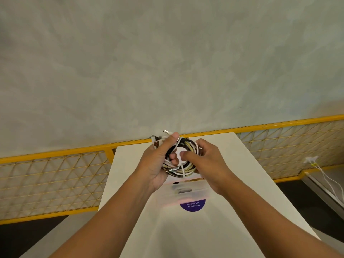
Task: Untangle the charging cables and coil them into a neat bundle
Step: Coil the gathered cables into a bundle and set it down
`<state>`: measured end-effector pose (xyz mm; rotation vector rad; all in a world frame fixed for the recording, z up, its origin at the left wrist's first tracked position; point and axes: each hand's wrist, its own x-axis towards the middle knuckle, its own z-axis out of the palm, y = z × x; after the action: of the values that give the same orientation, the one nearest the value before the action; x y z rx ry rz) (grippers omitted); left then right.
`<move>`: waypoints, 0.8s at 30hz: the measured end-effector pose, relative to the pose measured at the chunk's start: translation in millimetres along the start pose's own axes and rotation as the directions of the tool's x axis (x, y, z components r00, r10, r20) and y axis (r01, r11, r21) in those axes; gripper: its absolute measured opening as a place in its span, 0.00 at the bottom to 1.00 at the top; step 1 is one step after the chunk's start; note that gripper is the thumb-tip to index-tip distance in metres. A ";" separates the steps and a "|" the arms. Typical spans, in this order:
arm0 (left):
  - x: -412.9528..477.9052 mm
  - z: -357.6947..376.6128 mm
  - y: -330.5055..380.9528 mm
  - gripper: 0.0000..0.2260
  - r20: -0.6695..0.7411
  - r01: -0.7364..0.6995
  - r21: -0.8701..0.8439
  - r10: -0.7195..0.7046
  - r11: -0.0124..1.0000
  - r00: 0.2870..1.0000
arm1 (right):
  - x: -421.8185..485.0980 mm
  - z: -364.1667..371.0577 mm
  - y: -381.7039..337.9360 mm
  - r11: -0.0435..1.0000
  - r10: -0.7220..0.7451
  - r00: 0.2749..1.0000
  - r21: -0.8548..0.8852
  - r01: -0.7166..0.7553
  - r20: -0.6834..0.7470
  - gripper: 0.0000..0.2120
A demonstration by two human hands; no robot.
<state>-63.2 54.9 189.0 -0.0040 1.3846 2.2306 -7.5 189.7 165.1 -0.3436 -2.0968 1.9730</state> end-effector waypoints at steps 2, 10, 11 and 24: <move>-1.6 -2.5 0.7 0.14 0.012 0.032 0.016 -0.032 0.999 0.999 | 2.0 0.3 0.8 0.999 0.021 0.998 -0.036 -0.023 -0.053 0.05; -5.0 -23.9 3.2 0.50 -0.050 -0.088 0.534 0.135 0.841 0.989 | 6.5 -16.8 0.6 0.983 0.083 0.994 -0.157 -0.092 -0.065 0.03; -5.1 -25.8 3.8 0.49 -0.008 -0.151 0.648 0.205 0.747 0.979 | 6.3 -18.9 0.2 0.982 0.091 0.995 -0.162 -0.097 -0.049 0.03; -3.3 -28.2 -2.9 0.10 0.240 -0.377 0.858 0.377 0.349 0.894 | 2.3 -31.1 5.3 0.980 0.124 0.984 -0.174 -0.102 0.125 0.03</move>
<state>-66.5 30.9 173.9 0.7728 2.6281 1.4470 0.8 220.0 161.7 -0.3774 -2.3859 1.9367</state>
